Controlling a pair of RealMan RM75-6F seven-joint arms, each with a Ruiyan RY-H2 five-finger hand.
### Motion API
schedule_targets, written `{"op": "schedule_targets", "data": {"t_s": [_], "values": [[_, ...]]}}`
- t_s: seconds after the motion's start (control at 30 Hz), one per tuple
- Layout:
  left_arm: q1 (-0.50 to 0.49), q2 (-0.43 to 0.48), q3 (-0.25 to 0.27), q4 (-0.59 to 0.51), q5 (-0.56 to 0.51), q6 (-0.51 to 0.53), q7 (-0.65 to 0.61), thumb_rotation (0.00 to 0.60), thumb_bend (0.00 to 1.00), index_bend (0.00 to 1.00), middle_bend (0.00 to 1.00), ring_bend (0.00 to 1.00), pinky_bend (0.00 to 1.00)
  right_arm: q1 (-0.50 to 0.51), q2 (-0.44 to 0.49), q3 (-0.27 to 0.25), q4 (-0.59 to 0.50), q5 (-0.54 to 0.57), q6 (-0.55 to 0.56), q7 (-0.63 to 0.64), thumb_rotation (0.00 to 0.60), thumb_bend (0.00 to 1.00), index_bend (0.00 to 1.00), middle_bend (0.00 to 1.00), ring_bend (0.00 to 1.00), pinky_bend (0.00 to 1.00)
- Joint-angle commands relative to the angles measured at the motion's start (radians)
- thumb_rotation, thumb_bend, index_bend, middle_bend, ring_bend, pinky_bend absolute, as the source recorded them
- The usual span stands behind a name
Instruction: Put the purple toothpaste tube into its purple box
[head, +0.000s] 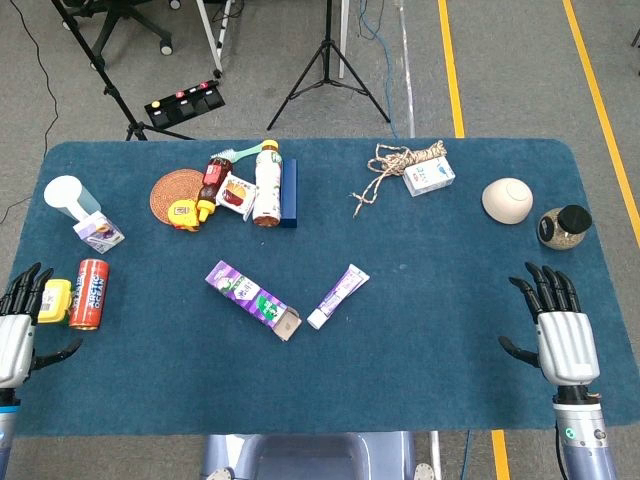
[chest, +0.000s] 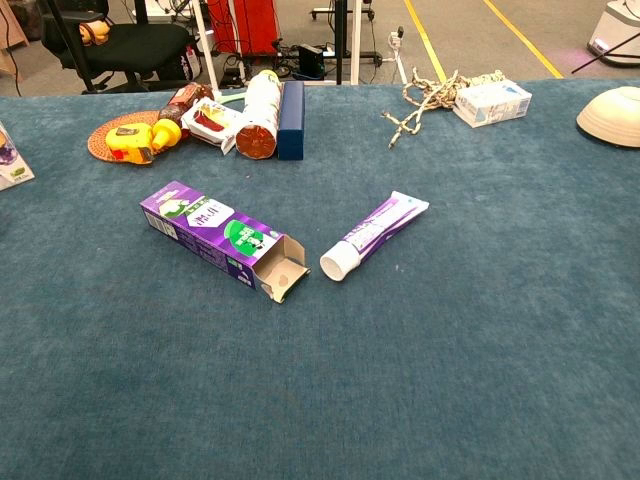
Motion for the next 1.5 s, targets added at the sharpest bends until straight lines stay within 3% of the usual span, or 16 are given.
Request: {"op": "schedule_targets", "data": {"t_s": [0.03,0.7,0.93,1.27,1.5], "values": [[0.0,0.001,0.002,-0.002,0.003,0.0,0.001,0.6,0.09,0.0,0.0,0.0,0.16,0.001,0.0,-0.003,0.001,-0.003,-0.003,0.0,0.6,0.02,0.18,0.08,0.03,0.05],[0.015,0.038,0.031,-0.067,0.042,0.011,0.021,0.6,0.09,0.0,0.0,0.0,0.16,0.057,-0.021,-0.032,0.061,-0.111,-0.057,0.061,0.6,0.03,0.19,0.11,0.06,0.09],[0.008,0.038,0.023,-0.081,0.024,-0.003,0.04,0.6,0.09,0.0,0.0,0.0,0.16,0.171,-0.011,-0.039,0.011,-0.145,-0.229,0.095,0.6,0.04,0.19,0.11,0.07,0.12],[-0.001,0.042,0.027,-0.088,0.023,-0.025,0.053,0.6,0.09,0.0,0.0,0.0,0.16,0.395,0.018,0.004,-0.063,-0.129,-0.533,0.221,0.6,0.14,0.2,0.11,0.06,0.11],[-0.002,0.046,0.029,-0.087,0.028,-0.027,0.047,0.6,0.09,0.0,0.0,0.0,0.16,0.513,-0.049,0.066,-0.027,0.021,-0.701,0.163,0.6,0.27,0.21,0.12,0.07,0.1]]}}
